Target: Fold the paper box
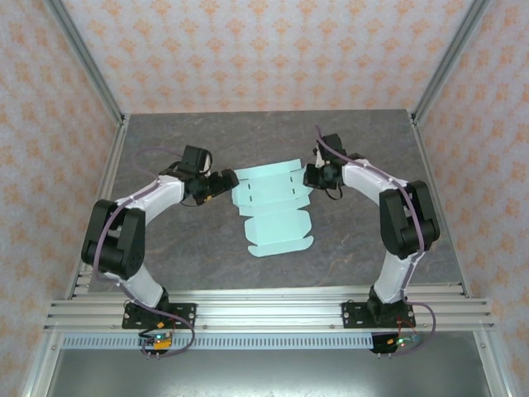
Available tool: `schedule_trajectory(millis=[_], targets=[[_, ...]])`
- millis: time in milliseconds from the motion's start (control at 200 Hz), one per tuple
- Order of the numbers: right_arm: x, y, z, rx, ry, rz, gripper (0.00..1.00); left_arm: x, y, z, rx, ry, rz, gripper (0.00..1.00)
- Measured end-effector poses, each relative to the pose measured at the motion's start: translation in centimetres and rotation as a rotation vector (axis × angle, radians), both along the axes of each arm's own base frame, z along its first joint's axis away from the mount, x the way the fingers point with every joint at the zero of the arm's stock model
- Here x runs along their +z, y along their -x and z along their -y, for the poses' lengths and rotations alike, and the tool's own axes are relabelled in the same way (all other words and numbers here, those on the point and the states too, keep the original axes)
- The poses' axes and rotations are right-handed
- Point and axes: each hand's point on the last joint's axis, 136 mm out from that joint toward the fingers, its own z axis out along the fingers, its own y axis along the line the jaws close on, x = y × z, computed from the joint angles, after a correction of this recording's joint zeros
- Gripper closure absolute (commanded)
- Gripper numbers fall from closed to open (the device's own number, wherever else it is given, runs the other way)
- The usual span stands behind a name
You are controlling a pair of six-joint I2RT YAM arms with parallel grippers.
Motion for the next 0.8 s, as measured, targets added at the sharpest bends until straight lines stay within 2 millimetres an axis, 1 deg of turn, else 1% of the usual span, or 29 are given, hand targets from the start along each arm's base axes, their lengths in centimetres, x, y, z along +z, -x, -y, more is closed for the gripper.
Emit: schedule_trajectory(millis=[75, 170, 270, 350, 415, 455, 486, 531, 626, 721, 801], targets=[[-0.4, 0.3, -0.5, -0.007, -0.014, -0.003, 0.83, -1.0, -0.9, 0.3, 0.001, 0.007, -0.012, 0.19], [-1.1, 0.6, -0.7, -0.034, -0.036, -0.016, 0.79, -2.1, -1.2, 1.1, -0.016, 0.012, -0.025, 0.27], [-1.5, 0.7, -0.4, -0.072, -0.042, -0.024, 0.69, -2.5, -0.8, 2.3, -0.063, -0.029, -0.024, 0.43], [-1.5, 0.5, -0.2, -0.109, -0.044, -0.028, 0.57, -2.4, -0.4, 3.4, -0.113, -0.085, -0.005, 0.60], [-1.0, 0.4, 0.0, -0.142, -0.055, -0.025, 0.51, -2.4, -0.2, 4.3, -0.146, -0.107, 0.008, 0.76], [-0.5, 0.3, 0.1, -0.170, -0.066, -0.022, 0.48, -2.5, -0.1, 4.5, -0.161, -0.118, 0.012, 0.88], [0.0, 0.2, 0.1, -0.193, -0.079, -0.017, 0.46, -2.6, -0.2, 4.5, -0.163, -0.124, 0.012, 1.00], [0.9, 0.1, 0.3, -0.232, -0.095, -0.006, 0.45, -2.9, -0.3, 4.3, -0.172, -0.136, 0.012, 1.00], [3.6, -0.1, 0.4, -0.334, -0.172, 0.016, 0.42, -3.3, -0.4, 4.2, -0.172, -0.143, 0.007, 1.00], [6.5, -0.4, 0.3, -0.429, -0.271, 0.038, 0.40, -2.9, -0.8, 4.4, -0.170, -0.137, 0.030, 1.00], [7.9, -0.3, 0.4, -0.511, -0.336, 0.030, 0.36, -2.4, -1.1, 4.6, -0.169, -0.128, 0.065, 1.00]])
